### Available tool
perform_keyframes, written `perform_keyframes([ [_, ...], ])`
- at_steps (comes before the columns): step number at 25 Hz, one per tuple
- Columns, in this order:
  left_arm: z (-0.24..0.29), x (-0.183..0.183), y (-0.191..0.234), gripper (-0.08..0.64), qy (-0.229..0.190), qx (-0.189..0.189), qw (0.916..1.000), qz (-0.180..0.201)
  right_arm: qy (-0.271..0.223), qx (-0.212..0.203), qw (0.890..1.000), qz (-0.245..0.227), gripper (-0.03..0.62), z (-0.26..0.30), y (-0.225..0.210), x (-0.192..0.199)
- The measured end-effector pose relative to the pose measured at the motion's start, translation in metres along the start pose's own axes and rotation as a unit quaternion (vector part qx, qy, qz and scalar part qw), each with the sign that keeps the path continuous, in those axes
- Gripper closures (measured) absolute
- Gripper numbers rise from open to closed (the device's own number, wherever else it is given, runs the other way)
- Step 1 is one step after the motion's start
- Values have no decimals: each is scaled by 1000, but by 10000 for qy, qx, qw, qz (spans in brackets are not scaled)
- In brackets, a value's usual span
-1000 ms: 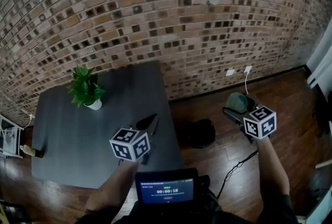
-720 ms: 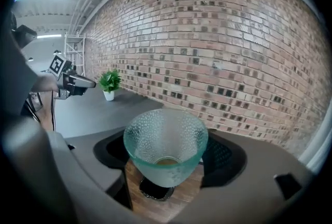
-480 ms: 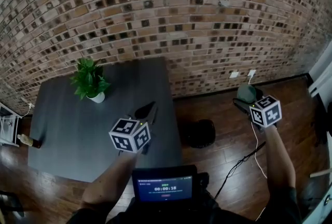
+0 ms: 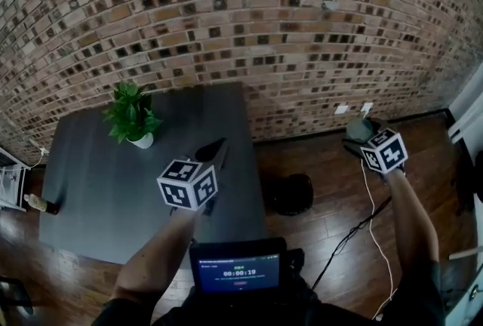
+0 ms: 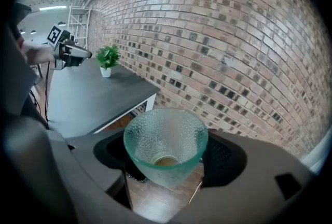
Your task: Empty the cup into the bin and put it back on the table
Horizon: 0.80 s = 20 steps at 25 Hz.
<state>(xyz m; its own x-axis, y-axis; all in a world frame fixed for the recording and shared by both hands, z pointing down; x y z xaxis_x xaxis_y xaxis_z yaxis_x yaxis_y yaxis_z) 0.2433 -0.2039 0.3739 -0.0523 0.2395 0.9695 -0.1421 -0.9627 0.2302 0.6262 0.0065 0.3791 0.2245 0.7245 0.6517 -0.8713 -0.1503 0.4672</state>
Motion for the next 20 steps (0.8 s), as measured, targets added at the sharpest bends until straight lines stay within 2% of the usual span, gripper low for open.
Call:
perform_keyframes([
  [6,15,-10,5,568,101,-12,9999,106,146,126,9995,-253,196,5,-9,-6],
  [11,27,-4,2,568,217,31,9997,69,272,217,9984,-444,196,12,-12,-8],
  [16,23,4,7,569,159,-251,9996,8,418,295,9950,-859,196,16,-9,-10],
  [20,23,8,9,569,153,-293,9994,-66,453,380,9922,-1097,195,18,-9,-13],
])
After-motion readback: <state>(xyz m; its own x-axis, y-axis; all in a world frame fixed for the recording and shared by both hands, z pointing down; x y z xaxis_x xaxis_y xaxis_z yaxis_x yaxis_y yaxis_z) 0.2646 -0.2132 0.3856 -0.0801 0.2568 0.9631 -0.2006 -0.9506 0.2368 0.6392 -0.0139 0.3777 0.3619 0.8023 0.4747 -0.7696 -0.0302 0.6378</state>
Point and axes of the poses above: the fingertips, and each gripper's own axes: z forward along the fingers, y to its left, x out of its underside, the point moved 10 cm from there along -z, backward along the fingers, and after that the axes turned 14 degrees about x, right-handed, at the moved point
